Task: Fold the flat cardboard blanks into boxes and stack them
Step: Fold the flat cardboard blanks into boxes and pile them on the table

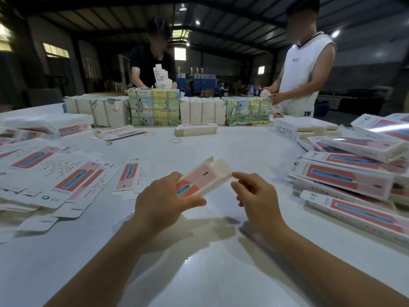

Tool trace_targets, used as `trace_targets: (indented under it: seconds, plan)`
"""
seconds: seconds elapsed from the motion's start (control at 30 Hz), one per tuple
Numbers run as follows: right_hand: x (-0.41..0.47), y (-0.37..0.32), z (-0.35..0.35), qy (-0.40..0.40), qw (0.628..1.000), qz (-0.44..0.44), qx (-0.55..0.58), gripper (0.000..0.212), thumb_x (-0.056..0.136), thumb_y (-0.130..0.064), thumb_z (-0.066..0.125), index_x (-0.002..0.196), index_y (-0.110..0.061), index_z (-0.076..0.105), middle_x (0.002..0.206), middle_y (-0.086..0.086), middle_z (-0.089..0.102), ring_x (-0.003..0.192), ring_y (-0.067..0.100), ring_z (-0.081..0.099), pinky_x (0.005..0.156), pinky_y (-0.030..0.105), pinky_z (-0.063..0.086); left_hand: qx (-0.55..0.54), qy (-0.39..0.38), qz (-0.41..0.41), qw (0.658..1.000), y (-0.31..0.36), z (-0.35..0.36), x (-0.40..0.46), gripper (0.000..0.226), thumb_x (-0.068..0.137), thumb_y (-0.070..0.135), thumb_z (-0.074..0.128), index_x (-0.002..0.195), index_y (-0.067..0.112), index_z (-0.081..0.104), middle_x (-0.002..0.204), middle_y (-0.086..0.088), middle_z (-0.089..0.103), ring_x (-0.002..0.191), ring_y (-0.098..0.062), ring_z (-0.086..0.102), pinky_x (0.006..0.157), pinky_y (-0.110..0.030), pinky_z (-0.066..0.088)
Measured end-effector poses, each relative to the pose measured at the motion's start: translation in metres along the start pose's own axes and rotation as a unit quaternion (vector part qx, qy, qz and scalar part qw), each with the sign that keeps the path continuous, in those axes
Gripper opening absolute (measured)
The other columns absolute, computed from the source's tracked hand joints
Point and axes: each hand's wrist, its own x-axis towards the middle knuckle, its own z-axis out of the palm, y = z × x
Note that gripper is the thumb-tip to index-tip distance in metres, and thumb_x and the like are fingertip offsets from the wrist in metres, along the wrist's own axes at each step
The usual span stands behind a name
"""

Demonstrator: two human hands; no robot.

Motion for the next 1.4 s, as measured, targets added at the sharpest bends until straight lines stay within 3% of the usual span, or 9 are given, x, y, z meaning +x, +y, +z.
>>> trace_targets:
  seconds: [0.33,0.53,0.63,0.8,1.03,1.13,1.27,1.33,1.4]
  plan:
    - [-0.009,-0.005,0.007,-0.059,0.997,-0.014,-0.048,0.016,0.089,-0.017,0.064,0.076,-0.021,0.073,0.08,-0.005,0.059,0.066,0.005,0.054,0.064,0.024,0.045,0.082,0.028,0.047,0.995,0.011,0.014,-0.004,0.063,0.063,0.079,0.048,0.108,0.035,0.048,0.101,0.018,0.056,0.071,-0.01,0.058,0.064,-0.018,0.051]
    - [-0.005,-0.004,0.006,-0.125,0.99,0.043,-0.058,0.059,0.094,-0.02,0.057,0.133,-0.048,0.023,0.082,-0.006,0.056,0.074,0.007,0.056,0.064,0.012,0.048,0.132,0.018,0.057,0.989,0.009,0.016,-0.006,0.064,0.064,0.08,0.047,0.11,0.036,0.046,0.104,0.017,0.058,0.073,-0.01,0.057,0.065,-0.016,0.048]
    - [-0.003,-0.002,0.005,-0.138,0.985,0.057,-0.091,0.05,0.093,-0.017,0.056,0.138,-0.033,0.041,0.089,-0.003,0.059,0.079,0.012,0.058,0.073,0.023,0.053,0.163,0.019,0.063,0.985,0.009,0.018,-0.006,0.066,0.066,0.08,0.05,0.114,0.035,0.046,0.108,0.016,0.058,0.077,-0.01,0.055,0.065,-0.015,0.046]
    - [-0.004,-0.003,0.008,-0.132,0.989,0.044,-0.052,0.028,0.09,-0.007,0.054,0.1,-0.031,0.065,0.091,0.003,0.066,0.076,0.014,0.059,0.075,0.036,0.055,0.161,0.016,0.053,0.985,0.011,0.021,-0.006,0.065,0.065,0.08,0.047,0.112,0.035,0.047,0.107,0.016,0.058,0.076,-0.01,0.057,0.065,-0.016,0.047]
    - [-0.001,0.0,0.005,-0.131,0.985,0.045,-0.103,0.03,0.091,-0.017,0.056,0.116,-0.03,0.064,0.099,-0.002,0.059,0.081,0.003,0.053,0.07,0.009,0.041,0.154,0.015,0.038,0.987,0.013,0.022,-0.007,0.057,0.069,0.079,0.048,0.106,0.035,0.046,0.104,0.017,0.059,0.074,-0.01,0.058,0.066,-0.017,0.05]
    - [0.006,0.003,-0.001,-0.064,0.975,0.013,-0.211,0.071,0.082,-0.036,0.07,0.143,-0.031,0.034,0.127,-0.006,0.034,0.115,0.007,0.038,0.094,0.017,0.034,0.121,0.0,0.031,0.992,0.013,0.018,-0.006,0.058,0.065,0.081,0.042,0.102,0.036,0.047,0.1,0.018,0.058,0.071,-0.009,0.058,0.064,-0.017,0.049]
    - [0.013,0.0,-0.004,-0.104,0.948,0.265,0.146,0.098,0.077,-0.004,0.076,0.149,-0.03,0.015,0.13,0.013,0.049,0.096,0.023,0.066,0.071,0.034,0.056,0.101,-0.018,0.027,0.994,0.015,0.018,-0.007,0.05,0.07,0.075,0.055,0.101,0.036,0.05,0.098,0.017,0.059,0.07,-0.009,0.058,0.067,-0.022,0.053]
    - [0.015,0.0,-0.006,-0.122,0.879,0.353,0.298,0.07,0.078,0.01,0.067,0.14,-0.007,0.037,0.114,0.022,0.063,0.088,0.033,0.07,0.067,0.036,0.059,0.103,-0.034,0.029,0.994,0.015,0.018,-0.009,0.056,0.071,0.074,0.057,0.11,0.035,0.051,0.103,0.016,0.059,0.075,-0.01,0.059,0.069,-0.023,0.053]
    - [0.014,0.001,-0.007,-0.151,0.89,0.336,0.269,0.034,0.08,0.011,0.062,0.114,0.006,0.059,0.102,0.023,0.07,0.088,0.035,0.071,0.068,0.035,0.059,0.114,-0.055,0.027,0.992,0.015,0.017,-0.009,0.061,0.072,0.073,0.057,0.117,0.032,0.051,0.108,0.014,0.058,0.079,-0.01,0.058,0.072,-0.023,0.053]
